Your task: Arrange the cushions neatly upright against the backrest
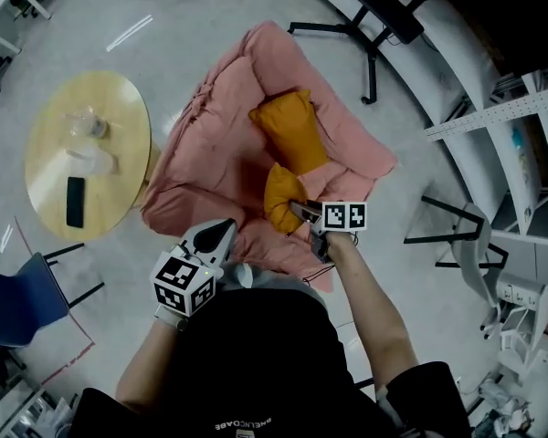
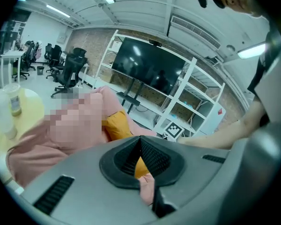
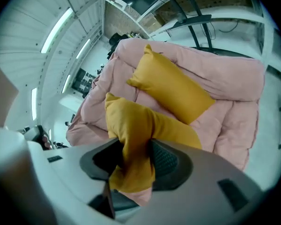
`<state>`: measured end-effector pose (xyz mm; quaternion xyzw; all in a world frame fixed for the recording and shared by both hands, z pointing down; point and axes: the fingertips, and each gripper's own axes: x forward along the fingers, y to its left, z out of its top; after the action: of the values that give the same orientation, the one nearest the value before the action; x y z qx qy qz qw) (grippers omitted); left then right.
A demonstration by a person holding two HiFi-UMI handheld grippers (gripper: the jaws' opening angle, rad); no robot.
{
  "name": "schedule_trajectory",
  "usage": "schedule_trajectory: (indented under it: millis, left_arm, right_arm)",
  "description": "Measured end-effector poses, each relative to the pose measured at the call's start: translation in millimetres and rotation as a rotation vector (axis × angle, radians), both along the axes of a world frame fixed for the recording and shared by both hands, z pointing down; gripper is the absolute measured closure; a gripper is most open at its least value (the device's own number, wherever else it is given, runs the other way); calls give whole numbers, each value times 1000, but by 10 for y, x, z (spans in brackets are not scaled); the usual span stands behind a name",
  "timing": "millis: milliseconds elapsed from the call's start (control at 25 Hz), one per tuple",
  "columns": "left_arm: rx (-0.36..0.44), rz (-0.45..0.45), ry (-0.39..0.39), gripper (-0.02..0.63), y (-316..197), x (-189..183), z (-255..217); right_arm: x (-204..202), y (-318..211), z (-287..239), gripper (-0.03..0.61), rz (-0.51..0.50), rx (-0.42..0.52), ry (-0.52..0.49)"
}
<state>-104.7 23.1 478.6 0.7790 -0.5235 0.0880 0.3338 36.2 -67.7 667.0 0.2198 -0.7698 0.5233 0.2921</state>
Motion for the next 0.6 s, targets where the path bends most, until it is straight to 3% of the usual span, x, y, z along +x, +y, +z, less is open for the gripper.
schedule_trajectory:
  millis: [160,320,600]
  left_arm:
    - [-9,-63,3,601,62,-159,10]
    - [-27,-114,1,600,139,-279,30]
    - [-56,-132,-18,600,212,-321,139]
  right_arm:
    - [-439,-103,-59,379,47,-31,-66]
    - [-779,-124,22,372,28,-33,-51]
    - [-1252,-44,109,301,21,-25,-76]
